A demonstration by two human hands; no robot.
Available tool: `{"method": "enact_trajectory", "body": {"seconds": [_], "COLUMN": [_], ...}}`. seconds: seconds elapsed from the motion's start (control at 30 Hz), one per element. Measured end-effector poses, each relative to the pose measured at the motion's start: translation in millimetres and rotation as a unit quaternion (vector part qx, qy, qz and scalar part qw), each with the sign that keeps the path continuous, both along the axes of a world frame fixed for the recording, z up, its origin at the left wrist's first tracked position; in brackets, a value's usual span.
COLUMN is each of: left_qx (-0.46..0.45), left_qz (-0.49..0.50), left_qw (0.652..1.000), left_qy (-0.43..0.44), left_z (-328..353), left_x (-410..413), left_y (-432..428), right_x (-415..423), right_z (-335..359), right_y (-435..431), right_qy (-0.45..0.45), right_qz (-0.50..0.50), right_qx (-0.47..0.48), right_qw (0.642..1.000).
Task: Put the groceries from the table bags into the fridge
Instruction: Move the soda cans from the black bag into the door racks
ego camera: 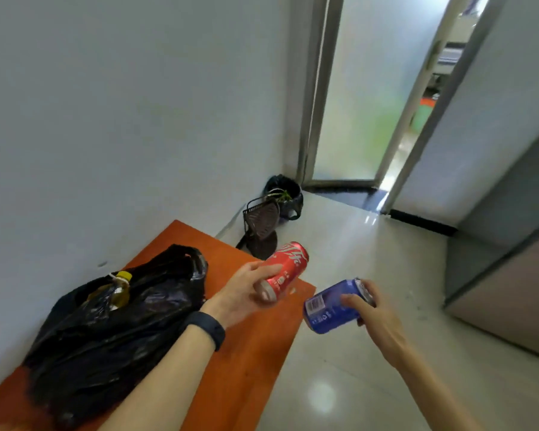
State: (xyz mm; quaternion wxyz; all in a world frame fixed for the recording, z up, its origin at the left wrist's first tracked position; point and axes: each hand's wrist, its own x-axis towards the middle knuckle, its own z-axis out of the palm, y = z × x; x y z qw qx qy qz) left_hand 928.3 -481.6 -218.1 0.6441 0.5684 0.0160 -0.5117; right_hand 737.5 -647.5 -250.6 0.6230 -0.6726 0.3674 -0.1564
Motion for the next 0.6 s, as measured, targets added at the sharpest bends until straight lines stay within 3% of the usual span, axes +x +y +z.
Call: {"method": "enact_trajectory", "body": {"seconds": [0.2,0.47,0.6], "left_qx": [0.044,-0.026,-0.068], "left_qz": [-0.279,-0.519,-0.522], "left_qw": [0.956,0.824,0.815], "left_qy": [-0.075,-0.226,-0.243], "left_z": [11,11,18], "left_x": [-110,-304,-392], "left_y": [-116,-285,-340], "right_x": [-126,-334,-422], "right_z": [8,30,56], "right_y": [-48,-141,-186], "right_qy": [-0.06,-0.112,-0.12], "right_qz": [-0.13,-0.287,-0.304], "right_qx": [0.155,0.107,0.046], "right_qw": [0.977,0.945,0.944]}}
